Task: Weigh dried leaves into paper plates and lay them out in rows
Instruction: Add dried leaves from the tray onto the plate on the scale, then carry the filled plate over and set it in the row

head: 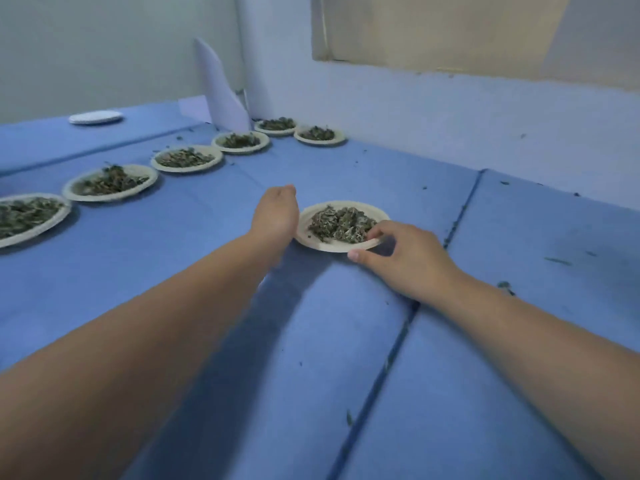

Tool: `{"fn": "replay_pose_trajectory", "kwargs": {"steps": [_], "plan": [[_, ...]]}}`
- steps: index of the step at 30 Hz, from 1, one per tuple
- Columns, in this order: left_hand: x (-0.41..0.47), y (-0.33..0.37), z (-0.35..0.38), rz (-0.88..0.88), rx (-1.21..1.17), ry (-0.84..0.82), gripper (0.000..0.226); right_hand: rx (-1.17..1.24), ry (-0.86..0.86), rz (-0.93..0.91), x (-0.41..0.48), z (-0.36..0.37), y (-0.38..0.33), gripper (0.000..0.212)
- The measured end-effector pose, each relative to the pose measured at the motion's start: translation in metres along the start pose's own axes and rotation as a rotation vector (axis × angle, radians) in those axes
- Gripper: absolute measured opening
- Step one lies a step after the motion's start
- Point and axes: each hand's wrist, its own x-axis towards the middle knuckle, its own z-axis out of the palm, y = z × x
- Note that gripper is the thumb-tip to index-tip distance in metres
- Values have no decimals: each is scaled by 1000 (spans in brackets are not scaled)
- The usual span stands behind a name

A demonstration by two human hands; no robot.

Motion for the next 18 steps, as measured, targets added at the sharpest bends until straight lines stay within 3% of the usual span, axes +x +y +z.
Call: {"fn": "replay_pose_trajectory", "kwargs": {"steps": [4,7,12,18], "plan": [[62,-26,-41,196,661,-4,32,-89,-36,4,92,49,-8,42],[87,-44,-63,248,921,-5,29,-101,-42,37,156,84,-18,48],[103,-56,-60,315,966,-86,39,-126,-14,121,245,127,-44,64],[109,-61,-57,304,1043,-132,50,-194,-13,217,306,148,-55,66]]}}
